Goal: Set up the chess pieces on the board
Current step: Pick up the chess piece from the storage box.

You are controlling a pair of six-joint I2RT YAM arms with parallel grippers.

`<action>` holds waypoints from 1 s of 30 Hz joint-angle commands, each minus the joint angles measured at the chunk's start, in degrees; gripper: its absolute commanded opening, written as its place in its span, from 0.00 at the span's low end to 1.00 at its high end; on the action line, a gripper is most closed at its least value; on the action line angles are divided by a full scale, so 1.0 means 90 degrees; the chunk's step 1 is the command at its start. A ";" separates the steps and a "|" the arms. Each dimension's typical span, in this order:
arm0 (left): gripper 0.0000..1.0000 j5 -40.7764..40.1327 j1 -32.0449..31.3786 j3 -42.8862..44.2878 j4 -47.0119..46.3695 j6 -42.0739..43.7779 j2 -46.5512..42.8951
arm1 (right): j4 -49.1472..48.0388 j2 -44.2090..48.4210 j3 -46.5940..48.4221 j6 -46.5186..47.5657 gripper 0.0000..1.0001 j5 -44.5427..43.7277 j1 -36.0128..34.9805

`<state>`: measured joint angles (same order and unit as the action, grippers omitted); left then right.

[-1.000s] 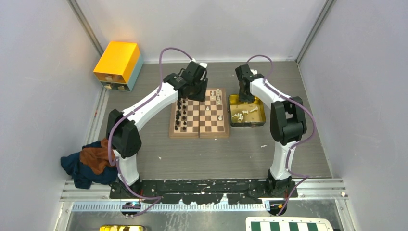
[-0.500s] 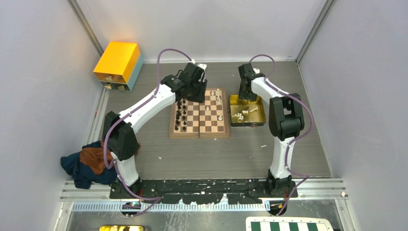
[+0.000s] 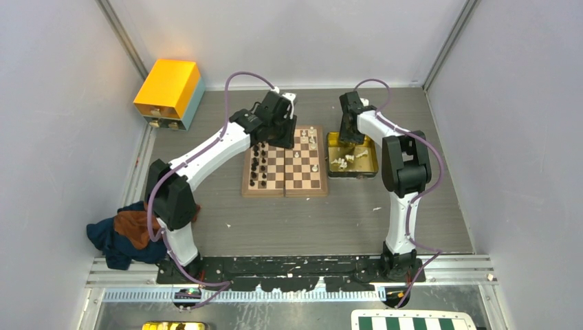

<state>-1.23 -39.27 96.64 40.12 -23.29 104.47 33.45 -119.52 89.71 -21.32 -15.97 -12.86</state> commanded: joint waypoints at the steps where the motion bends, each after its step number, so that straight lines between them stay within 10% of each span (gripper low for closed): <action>1: 0.31 0.0276 -0.0002 -0.0310 -0.0563 0.0018 -0.0531 | -0.0449 0.0007 0.0169 0.0066 0.48 -0.0058 0.0052; 17: 0.31 0.0259 -0.0022 -0.1479 -0.1413 -0.0112 -0.1139 | -0.0725 -0.0260 0.0175 0.0519 0.44 -0.0095 0.0090; 30: 0.31 0.0181 -0.0032 -0.1343 -0.1296 -0.0261 -0.1163 | -0.0506 -0.0058 0.0069 0.0363 0.08 0.0147 0.0095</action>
<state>0.67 -39.29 81.91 29.45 -24.88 96.20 28.58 -121.78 90.65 -17.12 -14.83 -12.32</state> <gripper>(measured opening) 0.313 0.238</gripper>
